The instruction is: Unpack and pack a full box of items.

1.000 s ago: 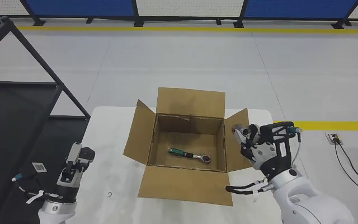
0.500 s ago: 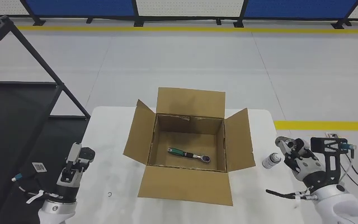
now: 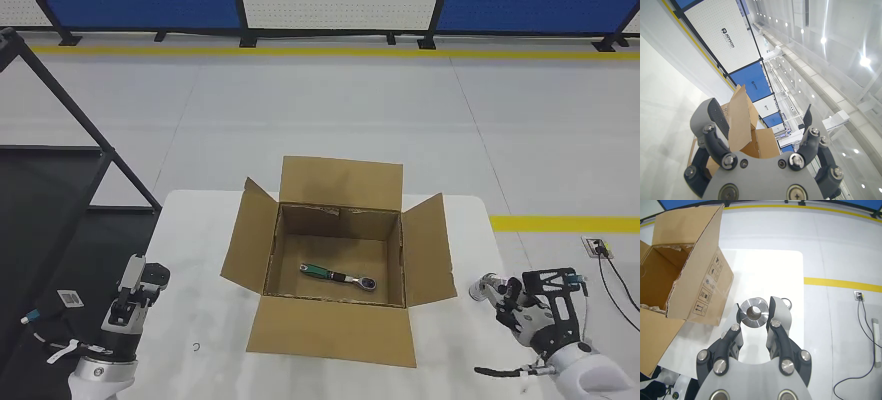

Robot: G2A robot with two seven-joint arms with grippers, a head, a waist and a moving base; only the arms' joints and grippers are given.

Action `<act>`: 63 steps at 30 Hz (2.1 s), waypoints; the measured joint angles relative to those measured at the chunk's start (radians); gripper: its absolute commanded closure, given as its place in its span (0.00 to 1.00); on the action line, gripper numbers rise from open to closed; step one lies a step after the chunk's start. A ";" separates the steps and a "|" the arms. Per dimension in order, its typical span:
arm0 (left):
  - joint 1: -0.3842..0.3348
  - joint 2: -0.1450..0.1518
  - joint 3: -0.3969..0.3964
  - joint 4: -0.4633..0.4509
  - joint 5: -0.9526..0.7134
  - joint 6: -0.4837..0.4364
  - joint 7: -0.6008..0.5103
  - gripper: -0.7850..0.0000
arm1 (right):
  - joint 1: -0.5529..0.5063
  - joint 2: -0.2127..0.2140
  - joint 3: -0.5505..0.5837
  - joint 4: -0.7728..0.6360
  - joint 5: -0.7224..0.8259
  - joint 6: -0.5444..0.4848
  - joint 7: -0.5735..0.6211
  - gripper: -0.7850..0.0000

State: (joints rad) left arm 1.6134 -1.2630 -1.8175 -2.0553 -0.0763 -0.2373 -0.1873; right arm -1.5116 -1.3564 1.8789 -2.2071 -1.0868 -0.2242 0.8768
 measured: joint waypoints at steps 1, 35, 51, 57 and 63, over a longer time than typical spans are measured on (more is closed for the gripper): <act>0.000 0.000 0.000 0.000 0.000 0.000 0.000 0.00 | 0.003 0.002 -0.001 0.013 0.005 -0.017 0.000 1.00; 0.000 0.000 0.000 0.000 0.000 0.000 0.000 0.00 | 0.189 0.031 -0.287 0.393 -0.253 0.106 -0.025 1.00; 0.000 0.000 0.000 0.000 0.000 0.000 0.000 0.00 | 0.257 0.037 -0.318 0.496 -0.246 0.140 -0.008 0.54; 0.000 0.000 0.000 0.000 0.000 0.000 0.000 0.00 | 0.254 0.041 -0.317 0.487 -0.239 0.145 -0.009 0.28; 0.000 0.000 0.000 0.000 0.000 0.000 0.000 0.00 | 0.229 0.046 -0.289 0.425 -0.230 0.160 -0.025 0.19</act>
State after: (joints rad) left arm 1.6134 -1.2630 -1.8175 -2.0553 -0.0763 -0.2373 -0.1873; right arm -1.2822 -1.3102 1.5900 -1.7824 -1.3170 -0.0642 0.8521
